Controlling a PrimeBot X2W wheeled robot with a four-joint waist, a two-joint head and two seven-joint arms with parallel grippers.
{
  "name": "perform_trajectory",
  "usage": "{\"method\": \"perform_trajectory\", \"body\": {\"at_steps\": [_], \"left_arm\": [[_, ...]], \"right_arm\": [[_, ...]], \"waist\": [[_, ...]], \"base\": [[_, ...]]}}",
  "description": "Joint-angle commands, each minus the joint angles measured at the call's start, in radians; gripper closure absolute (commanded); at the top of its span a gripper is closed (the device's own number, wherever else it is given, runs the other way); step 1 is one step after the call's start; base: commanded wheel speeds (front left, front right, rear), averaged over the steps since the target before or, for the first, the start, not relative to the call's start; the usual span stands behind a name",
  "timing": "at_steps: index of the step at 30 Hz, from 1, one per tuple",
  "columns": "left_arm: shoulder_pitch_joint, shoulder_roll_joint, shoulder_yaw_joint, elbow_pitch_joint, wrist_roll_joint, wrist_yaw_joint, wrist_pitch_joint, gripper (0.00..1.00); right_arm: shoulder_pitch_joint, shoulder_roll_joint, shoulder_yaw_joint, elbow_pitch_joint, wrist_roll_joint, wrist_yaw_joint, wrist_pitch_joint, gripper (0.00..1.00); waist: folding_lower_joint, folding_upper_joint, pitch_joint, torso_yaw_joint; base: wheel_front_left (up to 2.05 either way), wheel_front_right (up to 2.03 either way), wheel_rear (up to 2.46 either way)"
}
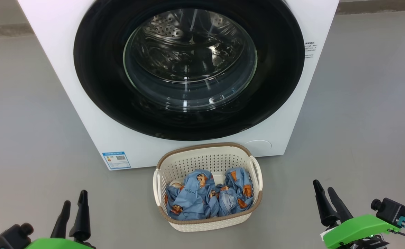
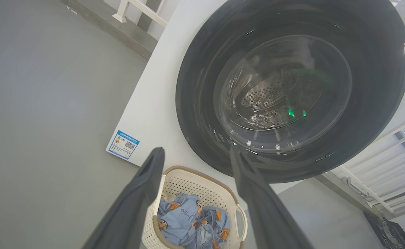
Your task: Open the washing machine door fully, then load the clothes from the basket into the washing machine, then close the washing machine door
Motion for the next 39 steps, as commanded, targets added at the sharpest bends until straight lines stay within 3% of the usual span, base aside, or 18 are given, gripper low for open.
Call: {"method": "perform_trajectory", "body": {"at_steps": [1,39], "left_arm": [[-0.009,0.027,0.017,-0.033,0.029,-0.002,-0.014,0.00],[0.000,0.074,-0.014,-0.060,0.383,-0.003,-0.123,0.00]], "right_arm": [[-0.044,-0.012,0.023,-0.019,-0.032,0.001,-0.015,0.00],[-0.066,-0.035,0.053,0.001,-0.430,0.001,-0.124,0.00]], "waist": [[-0.0001,-0.0001,0.001,0.000],[-0.0001,-0.0001,0.008,-0.004]], "base": [[0.00,0.00,0.00],[0.00,0.00,0.00]]}}
